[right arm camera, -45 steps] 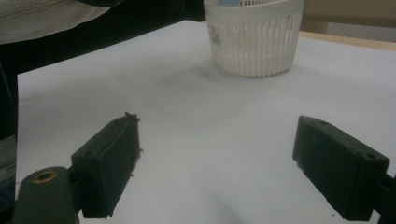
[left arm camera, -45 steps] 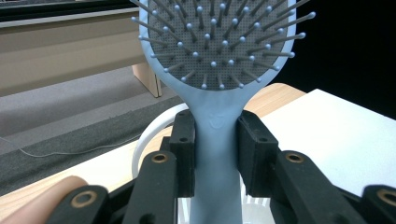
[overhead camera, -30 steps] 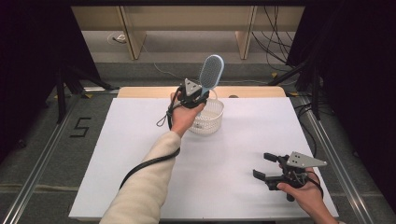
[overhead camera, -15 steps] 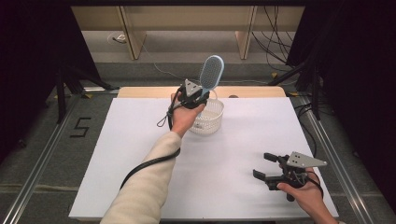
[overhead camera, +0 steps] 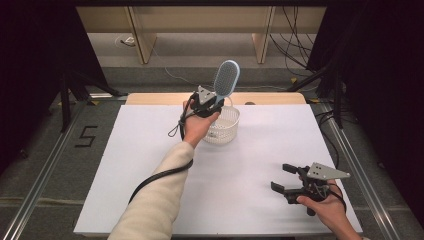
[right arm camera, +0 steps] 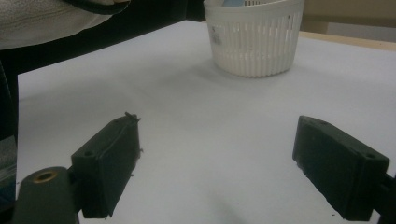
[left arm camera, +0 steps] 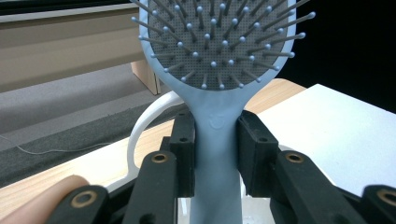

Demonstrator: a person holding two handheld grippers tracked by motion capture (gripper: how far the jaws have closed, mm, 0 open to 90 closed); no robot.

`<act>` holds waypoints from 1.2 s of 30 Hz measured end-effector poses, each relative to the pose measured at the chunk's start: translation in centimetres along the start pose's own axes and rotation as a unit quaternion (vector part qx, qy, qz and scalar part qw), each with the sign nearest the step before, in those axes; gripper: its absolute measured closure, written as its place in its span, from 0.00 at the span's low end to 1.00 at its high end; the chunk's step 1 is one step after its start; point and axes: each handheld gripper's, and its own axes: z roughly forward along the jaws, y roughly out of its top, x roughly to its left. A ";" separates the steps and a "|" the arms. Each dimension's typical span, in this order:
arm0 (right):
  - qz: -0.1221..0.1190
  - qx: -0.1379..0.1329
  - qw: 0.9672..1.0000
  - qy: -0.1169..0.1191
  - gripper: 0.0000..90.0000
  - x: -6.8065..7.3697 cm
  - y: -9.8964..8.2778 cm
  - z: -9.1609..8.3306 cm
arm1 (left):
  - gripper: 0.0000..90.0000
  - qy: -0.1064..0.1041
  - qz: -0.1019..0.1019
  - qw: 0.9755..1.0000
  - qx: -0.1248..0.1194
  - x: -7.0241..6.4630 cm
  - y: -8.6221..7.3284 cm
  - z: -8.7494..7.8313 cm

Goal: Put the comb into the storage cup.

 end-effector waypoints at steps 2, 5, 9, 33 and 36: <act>0.001 0.000 1.000 0.000 0.18 0.0 0.0 0.0 | 0.77 0.000 -0.001 1.000 -0.003 0.0 0.0 0.0; 0.000 0.000 1.000 0.000 0.18 0.0 0.0 0.0 | 0.77 -0.001 0.002 1.000 -0.001 0.0 -0.1 0.0; 0.001 -0.001 1.000 0.000 0.18 0.0 0.0 0.0 | 0.77 -0.001 0.001 1.000 -0.001 -0.1 -0.2 0.0; 0.001 -0.001 1.000 0.000 0.18 0.0 0.0 0.0 | 0.77 -0.001 0.001 1.000 0.001 0.0 -0.8 0.1; 0.001 -0.002 1.000 0.000 0.18 0.0 0.0 0.0 | 0.77 0.001 0.001 1.000 0.002 0.0 -0.9 0.1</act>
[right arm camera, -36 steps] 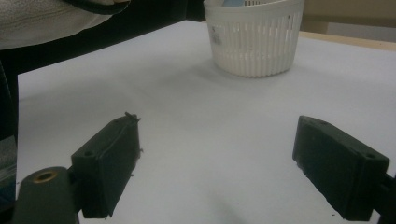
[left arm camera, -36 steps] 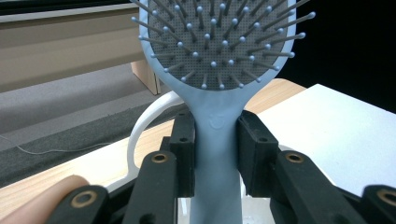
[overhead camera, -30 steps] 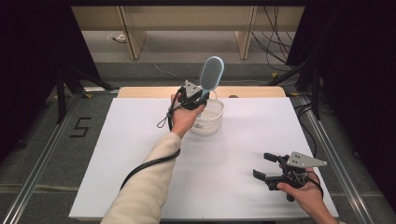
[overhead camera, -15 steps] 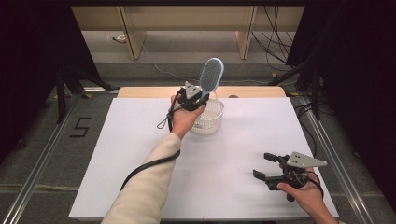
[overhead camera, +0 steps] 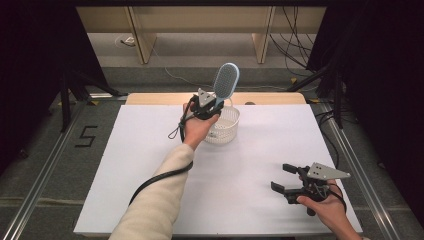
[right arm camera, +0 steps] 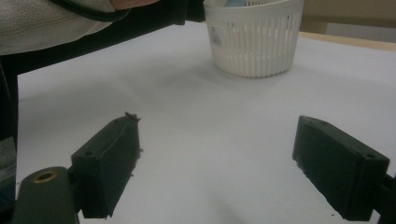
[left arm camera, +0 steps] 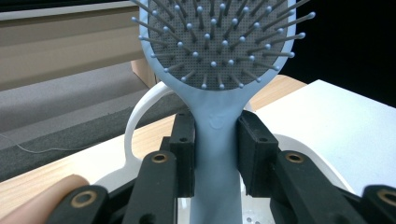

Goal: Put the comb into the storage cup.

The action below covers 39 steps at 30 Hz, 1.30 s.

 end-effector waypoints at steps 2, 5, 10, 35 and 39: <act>0.000 0.001 1.000 0.000 0.18 0.0 0.0 0.0 | 0.77 0.000 -0.001 1.000 -0.001 0.0 0.0 0.0; 0.000 0.001 1.000 0.000 0.18 0.0 0.0 0.0 | 0.77 0.000 -0.001 1.000 -0.001 0.1 0.0 0.0; 0.000 0.001 1.000 0.000 0.18 0.0 0.0 0.0 | 0.77 -0.002 0.000 1.000 -0.002 0.1 -0.1 0.0; -0.001 0.002 1.000 0.001 0.18 0.0 0.0 0.0 | 0.77 -0.003 0.003 1.000 0.003 0.0 -0.9 0.1; -0.001 0.002 1.000 0.001 0.18 0.0 0.0 0.0 | 0.77 -0.003 0.003 1.000 0.003 0.0 -1.0 0.2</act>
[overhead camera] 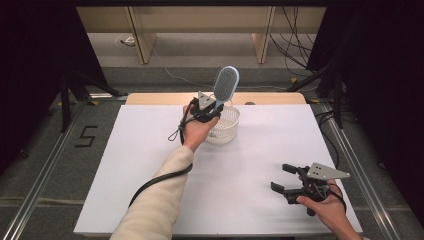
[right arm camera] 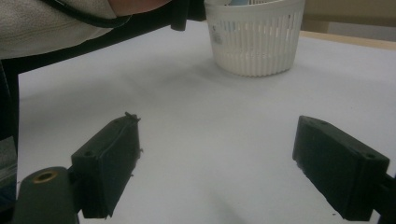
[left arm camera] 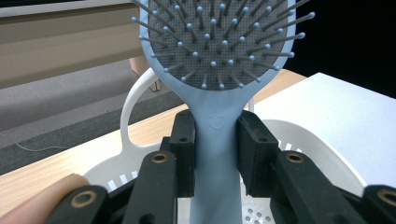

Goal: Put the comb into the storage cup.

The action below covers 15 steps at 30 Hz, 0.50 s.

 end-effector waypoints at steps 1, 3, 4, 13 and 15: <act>0.000 0.000 1.000 0.000 0.18 0.0 0.0 0.0 | 0.77 0.000 0.000 1.000 0.000 0.0 0.0 0.0; 0.000 0.000 1.000 0.000 0.18 0.0 0.0 0.0 | 0.77 -0.001 0.000 1.000 -0.001 0.0 -0.1 0.0; 0.000 0.000 1.000 0.000 0.18 0.0 0.0 0.0 | 0.77 0.000 0.000 1.000 -0.001 0.0 -0.1 0.0; 0.000 0.000 1.000 0.000 0.18 0.0 0.0 0.0 | 0.77 -0.001 0.003 1.000 -0.001 0.0 -0.1 0.0; 0.000 0.000 1.000 0.000 0.18 0.0 0.0 0.0 | 0.77 -0.001 0.003 1.000 -0.001 0.0 -0.2 0.0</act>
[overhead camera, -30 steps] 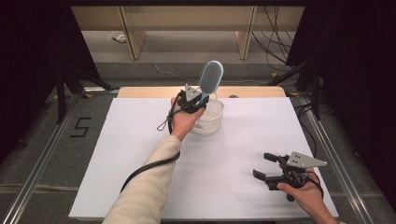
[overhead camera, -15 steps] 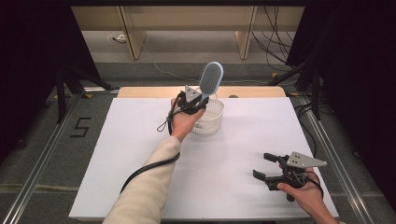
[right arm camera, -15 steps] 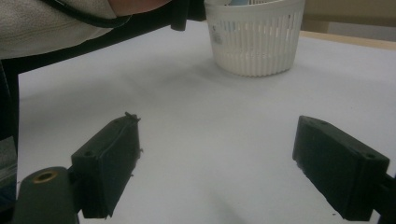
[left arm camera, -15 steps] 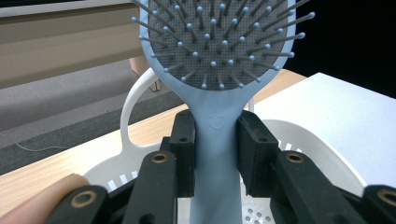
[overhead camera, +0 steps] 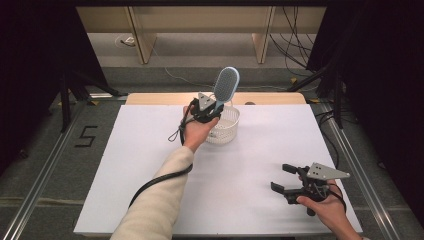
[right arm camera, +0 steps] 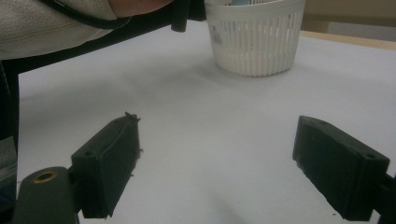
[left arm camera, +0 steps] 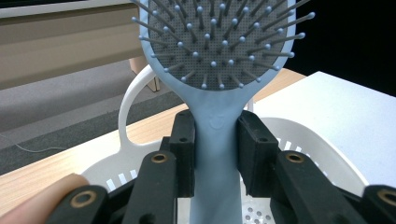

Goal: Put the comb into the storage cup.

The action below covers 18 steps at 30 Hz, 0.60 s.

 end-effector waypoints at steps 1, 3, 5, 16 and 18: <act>0.000 0.000 1.000 0.000 0.18 0.0 0.0 0.0 | 0.77 0.000 0.000 1.000 0.000 0.0 0.0 0.0; 0.000 0.000 1.000 0.000 0.18 0.0 0.0 0.0 | 0.77 -0.001 0.001 1.000 -0.001 0.0 -0.1 0.0; 0.001 0.000 1.000 0.000 0.18 0.0 0.0 0.0 | 0.77 -0.001 0.000 1.000 -0.001 0.0 -0.2 0.0; 0.000 0.000 1.000 0.000 0.18 0.0 0.0 0.0 | 0.77 -0.001 0.003 1.000 0.000 0.0 -0.4 0.0; 0.000 0.000 1.000 0.000 0.18 0.0 0.0 0.0 | 0.76 0.000 0.004 1.000 0.002 0.0 -0.5 0.1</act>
